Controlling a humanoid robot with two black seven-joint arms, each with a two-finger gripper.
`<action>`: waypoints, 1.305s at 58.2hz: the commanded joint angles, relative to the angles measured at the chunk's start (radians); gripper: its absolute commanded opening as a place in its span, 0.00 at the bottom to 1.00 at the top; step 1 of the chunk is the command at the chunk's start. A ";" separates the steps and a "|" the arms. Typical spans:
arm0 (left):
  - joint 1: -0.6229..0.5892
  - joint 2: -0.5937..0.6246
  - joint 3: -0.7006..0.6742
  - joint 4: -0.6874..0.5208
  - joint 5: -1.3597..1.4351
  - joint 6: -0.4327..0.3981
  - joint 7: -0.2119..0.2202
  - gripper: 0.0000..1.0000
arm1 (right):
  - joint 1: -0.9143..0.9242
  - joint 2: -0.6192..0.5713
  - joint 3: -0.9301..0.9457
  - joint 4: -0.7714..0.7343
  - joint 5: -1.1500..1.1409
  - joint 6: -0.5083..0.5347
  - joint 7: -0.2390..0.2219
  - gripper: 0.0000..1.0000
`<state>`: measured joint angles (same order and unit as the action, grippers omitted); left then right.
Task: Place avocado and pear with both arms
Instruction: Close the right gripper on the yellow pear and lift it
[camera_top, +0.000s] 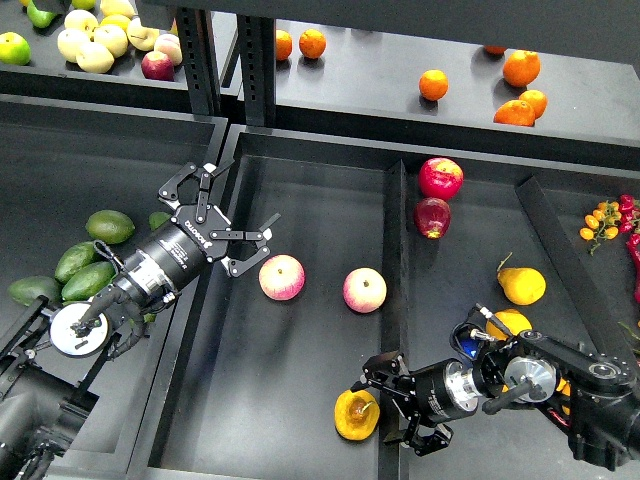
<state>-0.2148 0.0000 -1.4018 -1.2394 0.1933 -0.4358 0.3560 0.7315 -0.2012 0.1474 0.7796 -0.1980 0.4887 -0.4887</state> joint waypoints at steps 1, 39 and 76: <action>0.000 0.000 0.001 0.000 0.000 0.000 0.000 0.99 | -0.006 0.016 0.001 -0.014 -0.006 0.000 0.000 1.00; 0.000 0.000 0.003 -0.005 0.001 0.000 0.001 0.99 | -0.024 0.098 0.046 -0.128 -0.058 0.000 0.000 0.77; 0.000 0.000 0.012 -0.003 0.001 0.000 0.001 0.99 | -0.064 0.146 0.153 -0.184 -0.089 0.000 0.000 0.36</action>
<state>-0.2148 0.0000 -1.3898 -1.2411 0.1948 -0.4358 0.3574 0.6676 -0.0591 0.2856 0.5971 -0.2765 0.4891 -0.4887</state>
